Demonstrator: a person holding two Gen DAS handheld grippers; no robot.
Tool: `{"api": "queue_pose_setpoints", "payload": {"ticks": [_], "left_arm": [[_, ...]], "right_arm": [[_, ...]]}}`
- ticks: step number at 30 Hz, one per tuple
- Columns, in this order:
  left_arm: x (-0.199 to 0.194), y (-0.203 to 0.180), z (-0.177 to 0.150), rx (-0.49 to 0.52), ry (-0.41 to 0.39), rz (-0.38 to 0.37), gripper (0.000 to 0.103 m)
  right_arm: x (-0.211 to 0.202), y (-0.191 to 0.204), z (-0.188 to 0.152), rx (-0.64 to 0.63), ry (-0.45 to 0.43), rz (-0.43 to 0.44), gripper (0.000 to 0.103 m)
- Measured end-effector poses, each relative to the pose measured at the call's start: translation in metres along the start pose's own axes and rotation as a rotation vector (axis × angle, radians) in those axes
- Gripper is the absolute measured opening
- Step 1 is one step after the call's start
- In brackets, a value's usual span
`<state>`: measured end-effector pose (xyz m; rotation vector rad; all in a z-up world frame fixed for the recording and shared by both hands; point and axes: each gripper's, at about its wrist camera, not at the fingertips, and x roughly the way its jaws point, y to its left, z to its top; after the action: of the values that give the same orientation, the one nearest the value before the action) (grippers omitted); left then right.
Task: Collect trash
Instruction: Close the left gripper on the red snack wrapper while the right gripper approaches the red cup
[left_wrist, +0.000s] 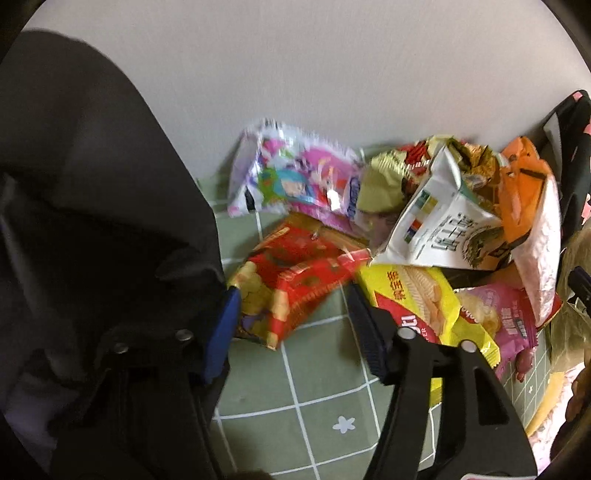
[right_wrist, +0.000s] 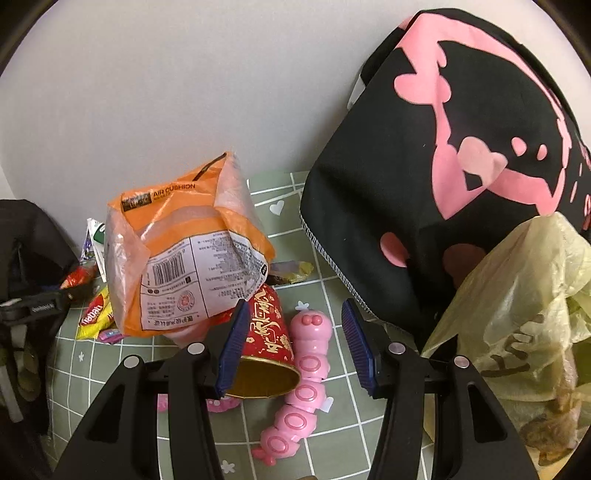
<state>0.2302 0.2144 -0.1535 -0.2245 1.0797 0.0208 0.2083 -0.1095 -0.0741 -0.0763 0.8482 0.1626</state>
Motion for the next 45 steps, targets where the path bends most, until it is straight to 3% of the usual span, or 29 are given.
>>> {"api": "queue_pose_setpoints", "payload": {"ticks": [2, 4, 8, 10, 18, 23, 25, 31, 39, 45], "left_arm": [[0.001, -0.005, -0.001, 0.013, 0.007, -0.022, 0.052], [-0.002, -0.015, 0.001, 0.024, 0.014, -0.047, 0.039], [-0.008, -0.037, 0.004, 0.070, 0.001, -0.087, 0.024], [-0.014, -0.043, 0.002, 0.069, 0.009, -0.106, 0.012], [-0.059, -0.016, 0.003, -0.009, -0.068, -0.135, 0.002], [-0.056, -0.013, -0.005, -0.014, -0.071, -0.141, 0.007], [-0.052, -0.019, -0.008, -0.004, -0.058, -0.132, 0.024], [-0.038, -0.030, -0.016, 0.036, -0.037, -0.071, 0.034], [-0.032, -0.009, -0.023, -0.036, -0.006, -0.071, 0.042], [-0.016, -0.013, -0.027, -0.047, 0.050, -0.040, 0.043]], "right_arm": [[-0.004, 0.003, 0.003, -0.003, -0.006, -0.001, 0.049], [-0.008, 0.002, 0.006, -0.007, -0.012, 0.010, 0.049], [-0.008, 0.006, 0.015, -0.042, -0.037, 0.045, 0.049], [0.002, 0.007, 0.018, -0.016, -0.010, 0.078, 0.049], [0.009, -0.001, -0.008, -0.001, 0.090, 0.120, 0.048], [0.017, -0.002, -0.027, 0.038, 0.119, 0.162, 0.049], [0.017, -0.001, -0.029, 0.039, 0.105, 0.161, 0.049], [-0.003, 0.003, -0.033, -0.001, 0.054, 0.138, 0.049], [0.008, 0.006, -0.032, -0.009, 0.057, 0.117, 0.050], [0.012, -0.003, -0.028, 0.003, 0.056, 0.117, 0.050]]}}
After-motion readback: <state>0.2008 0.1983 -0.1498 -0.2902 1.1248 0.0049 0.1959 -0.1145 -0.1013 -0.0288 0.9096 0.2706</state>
